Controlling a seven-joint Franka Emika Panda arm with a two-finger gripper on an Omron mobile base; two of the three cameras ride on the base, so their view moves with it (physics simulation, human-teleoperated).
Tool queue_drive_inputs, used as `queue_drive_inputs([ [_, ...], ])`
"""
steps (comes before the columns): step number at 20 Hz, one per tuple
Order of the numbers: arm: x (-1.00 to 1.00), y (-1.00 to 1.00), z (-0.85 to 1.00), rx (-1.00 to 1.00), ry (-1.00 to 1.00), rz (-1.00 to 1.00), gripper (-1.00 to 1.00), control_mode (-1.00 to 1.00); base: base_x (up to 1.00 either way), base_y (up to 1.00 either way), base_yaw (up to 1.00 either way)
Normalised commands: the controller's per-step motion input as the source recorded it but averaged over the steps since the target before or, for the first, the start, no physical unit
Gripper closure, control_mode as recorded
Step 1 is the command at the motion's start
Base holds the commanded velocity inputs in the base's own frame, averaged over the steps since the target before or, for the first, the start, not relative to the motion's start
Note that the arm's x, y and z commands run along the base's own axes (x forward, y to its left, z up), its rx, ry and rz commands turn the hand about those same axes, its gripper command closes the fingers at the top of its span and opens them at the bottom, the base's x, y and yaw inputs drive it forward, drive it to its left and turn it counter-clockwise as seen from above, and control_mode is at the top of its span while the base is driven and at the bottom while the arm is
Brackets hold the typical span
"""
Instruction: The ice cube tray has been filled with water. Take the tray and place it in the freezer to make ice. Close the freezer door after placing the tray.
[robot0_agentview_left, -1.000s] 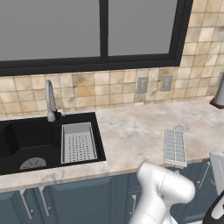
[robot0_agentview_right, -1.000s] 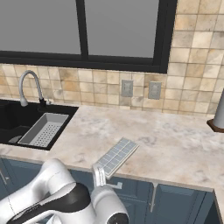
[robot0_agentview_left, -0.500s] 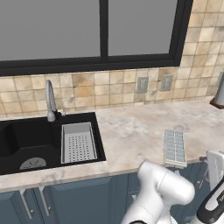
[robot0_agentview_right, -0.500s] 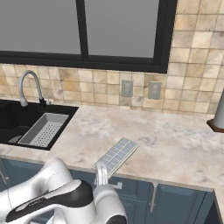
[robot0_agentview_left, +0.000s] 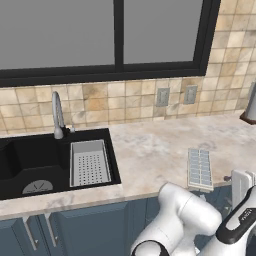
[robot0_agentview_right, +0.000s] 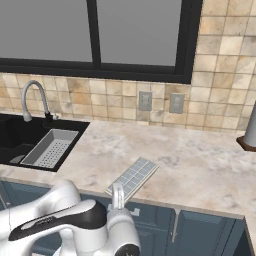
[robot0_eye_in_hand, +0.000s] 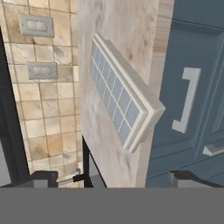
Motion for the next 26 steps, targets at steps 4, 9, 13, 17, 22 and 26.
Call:
queue_drive_inputs([
  [4, 0.09, 0.00, -0.03, 0.07, 0.00, -0.04, -1.00, -1.00, 0.00, 0.00, 0.00],
  [9, 0.00, 0.00, -0.05, 0.08, 0.00, 0.00, -1.00, -1.00, 0.00, 0.00, 0.00],
  [13, 0.00, 0.00, -0.11, 0.04, 0.00, 0.00, -1.00, -1.00, 0.00, 0.00, 0.00],
  [17, 0.09, 0.00, -0.13, 0.00, 0.00, 0.01, -1.00, -1.00, 0.00, 0.00, 0.00],
  [22, 0.14, 0.00, -0.14, 0.00, 0.00, 0.01, -1.00, -1.00, 0.00, 0.00, 0.00],
  [26, 0.14, 0.00, -0.15, 0.00, 0.00, 0.02, -1.00, -1.00, 0.00, 0.00, 0.00],
])
